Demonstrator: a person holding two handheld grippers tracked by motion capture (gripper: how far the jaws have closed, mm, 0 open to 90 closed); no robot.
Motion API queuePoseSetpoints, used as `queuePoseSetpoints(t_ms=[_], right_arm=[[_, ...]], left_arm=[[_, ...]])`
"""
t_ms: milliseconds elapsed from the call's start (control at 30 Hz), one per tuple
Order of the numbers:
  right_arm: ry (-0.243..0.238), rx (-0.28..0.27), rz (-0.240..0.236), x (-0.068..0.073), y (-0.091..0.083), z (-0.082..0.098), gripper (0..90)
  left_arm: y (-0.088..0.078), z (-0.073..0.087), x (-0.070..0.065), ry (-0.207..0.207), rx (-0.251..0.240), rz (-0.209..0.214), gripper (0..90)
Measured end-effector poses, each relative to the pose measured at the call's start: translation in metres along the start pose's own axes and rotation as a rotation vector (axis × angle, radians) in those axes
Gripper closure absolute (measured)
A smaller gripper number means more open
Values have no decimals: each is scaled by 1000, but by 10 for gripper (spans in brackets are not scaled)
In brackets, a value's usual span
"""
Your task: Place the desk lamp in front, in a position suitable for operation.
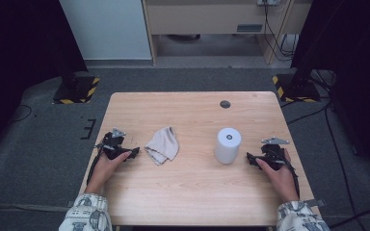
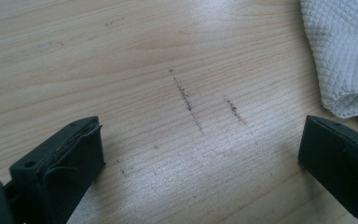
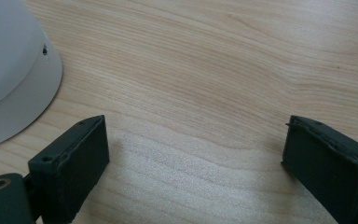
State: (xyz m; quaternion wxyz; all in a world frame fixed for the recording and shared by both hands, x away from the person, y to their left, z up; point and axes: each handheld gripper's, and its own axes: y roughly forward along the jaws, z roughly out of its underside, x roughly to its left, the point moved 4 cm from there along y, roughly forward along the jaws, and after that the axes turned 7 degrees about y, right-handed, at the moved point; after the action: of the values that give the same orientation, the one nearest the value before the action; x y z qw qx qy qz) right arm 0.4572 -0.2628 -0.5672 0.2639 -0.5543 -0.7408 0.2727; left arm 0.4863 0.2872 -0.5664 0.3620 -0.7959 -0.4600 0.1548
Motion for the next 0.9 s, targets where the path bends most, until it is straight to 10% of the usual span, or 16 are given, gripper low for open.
queuePoseSetpoints(t_ms=[900], right_arm=[[12,-1,-23,7,-17,-3,68]], left_arm=[[0,0,-1,-3,0,-2,0]])
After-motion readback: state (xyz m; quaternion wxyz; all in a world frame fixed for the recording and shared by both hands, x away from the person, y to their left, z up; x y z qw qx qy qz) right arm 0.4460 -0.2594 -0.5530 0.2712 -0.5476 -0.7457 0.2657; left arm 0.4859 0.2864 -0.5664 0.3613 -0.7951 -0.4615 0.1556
